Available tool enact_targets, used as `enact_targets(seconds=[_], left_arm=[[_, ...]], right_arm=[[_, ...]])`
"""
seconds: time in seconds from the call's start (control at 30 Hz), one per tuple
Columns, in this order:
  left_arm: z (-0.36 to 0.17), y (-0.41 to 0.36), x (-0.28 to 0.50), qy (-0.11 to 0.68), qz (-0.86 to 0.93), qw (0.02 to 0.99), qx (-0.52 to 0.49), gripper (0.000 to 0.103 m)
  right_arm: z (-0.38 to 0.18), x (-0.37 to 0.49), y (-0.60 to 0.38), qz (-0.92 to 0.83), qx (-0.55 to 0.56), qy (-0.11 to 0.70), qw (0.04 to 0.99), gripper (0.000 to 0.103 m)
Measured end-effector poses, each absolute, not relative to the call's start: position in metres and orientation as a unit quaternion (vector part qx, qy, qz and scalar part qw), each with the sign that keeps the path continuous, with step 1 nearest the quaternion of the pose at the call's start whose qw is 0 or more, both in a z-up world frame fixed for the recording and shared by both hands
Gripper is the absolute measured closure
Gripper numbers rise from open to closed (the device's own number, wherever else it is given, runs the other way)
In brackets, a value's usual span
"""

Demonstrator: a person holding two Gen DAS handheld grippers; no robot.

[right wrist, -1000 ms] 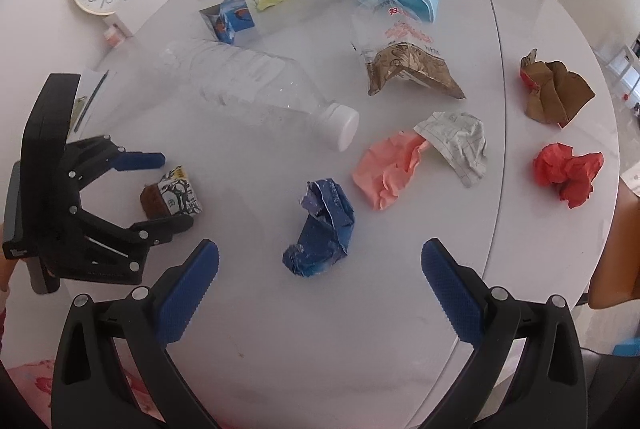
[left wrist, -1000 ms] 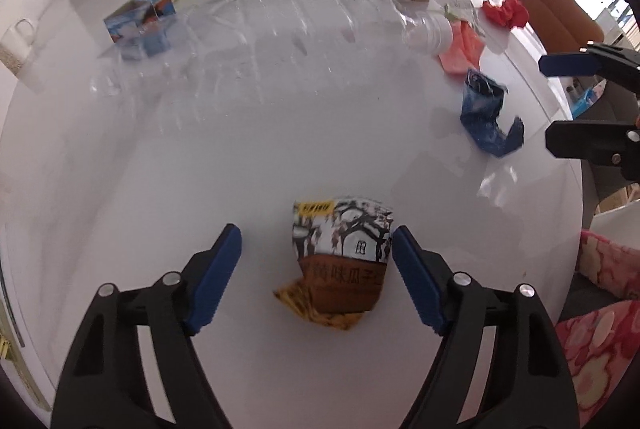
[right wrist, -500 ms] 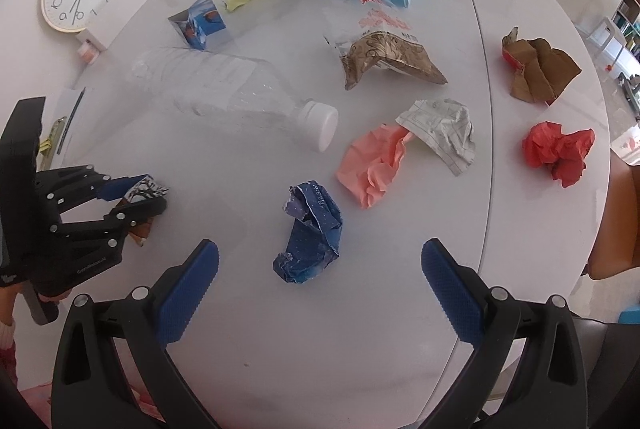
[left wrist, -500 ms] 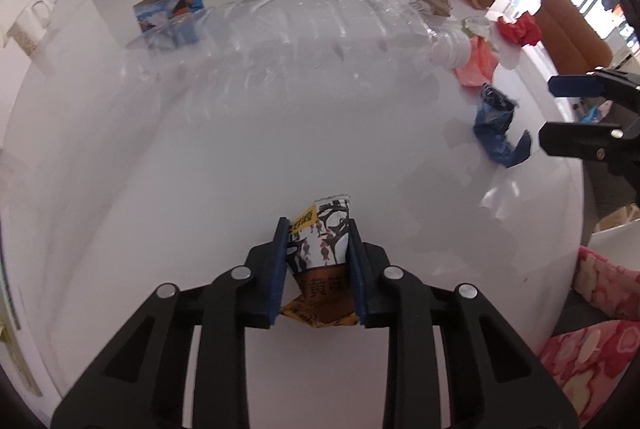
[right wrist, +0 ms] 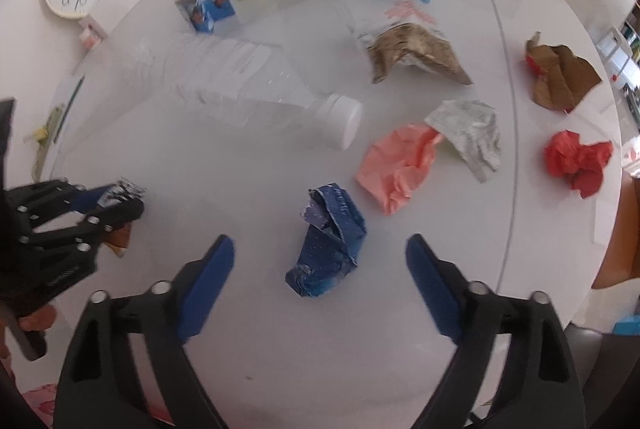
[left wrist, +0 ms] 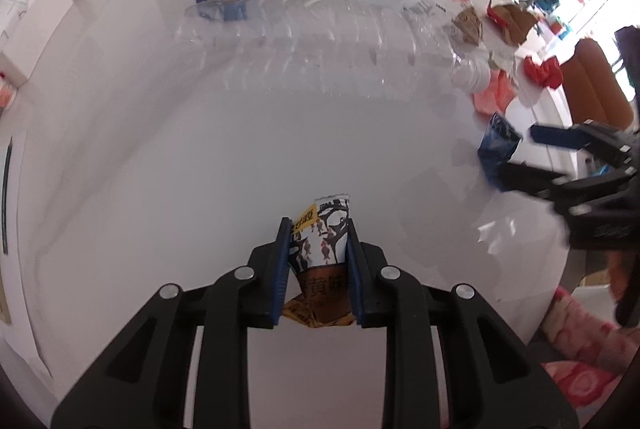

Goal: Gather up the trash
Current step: 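Grasp the blue crumpled paper with the right tool while the left tool holds the wrapper, then carry both items over the wastebasket and open both tools to drop them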

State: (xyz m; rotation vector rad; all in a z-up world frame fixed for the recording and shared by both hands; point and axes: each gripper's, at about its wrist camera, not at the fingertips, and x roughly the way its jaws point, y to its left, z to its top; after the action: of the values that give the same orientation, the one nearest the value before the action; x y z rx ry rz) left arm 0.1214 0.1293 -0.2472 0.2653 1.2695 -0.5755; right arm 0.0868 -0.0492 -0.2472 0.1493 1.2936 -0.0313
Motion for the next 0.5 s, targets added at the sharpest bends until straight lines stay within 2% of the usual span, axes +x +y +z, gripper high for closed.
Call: enact_targets(seconds=[0.07, 0.13, 0.17, 0.33, 0.5], left_arm=[[-0.242, 0.127, 0.119, 0.583, -0.264, 0.76, 0.116, 0.079], [-0.237, 0.124, 0.117, 0.579, -0.264, 0.762, 0.117, 0.079], [-0.235, 0.121, 0.116, 0.578, -0.266, 0.763, 0.118, 0.079], [-0.226, 0.109, 0.11, 0.571, -0.27, 0.765, 0.122, 0.079], [-0.217, 0.095, 0.105, 0.563, -0.273, 0.769, 0.133, 0.079]], right_arm=[[-0.254, 0.09, -0.047, -0.019, 0.053, 0.609, 0.791, 0.043], [-0.256, 0.09, -0.047, -0.022, 0.05, 0.611, 0.79, 0.065], [-0.258, 0.09, -0.048, -0.022, 0.05, 0.612, 0.789, 0.07], [-0.254, 0.085, -0.055, -0.011, 0.053, 0.603, 0.796, 0.079], [-0.237, 0.069, -0.068, 0.011, 0.077, 0.586, 0.807, 0.079]])
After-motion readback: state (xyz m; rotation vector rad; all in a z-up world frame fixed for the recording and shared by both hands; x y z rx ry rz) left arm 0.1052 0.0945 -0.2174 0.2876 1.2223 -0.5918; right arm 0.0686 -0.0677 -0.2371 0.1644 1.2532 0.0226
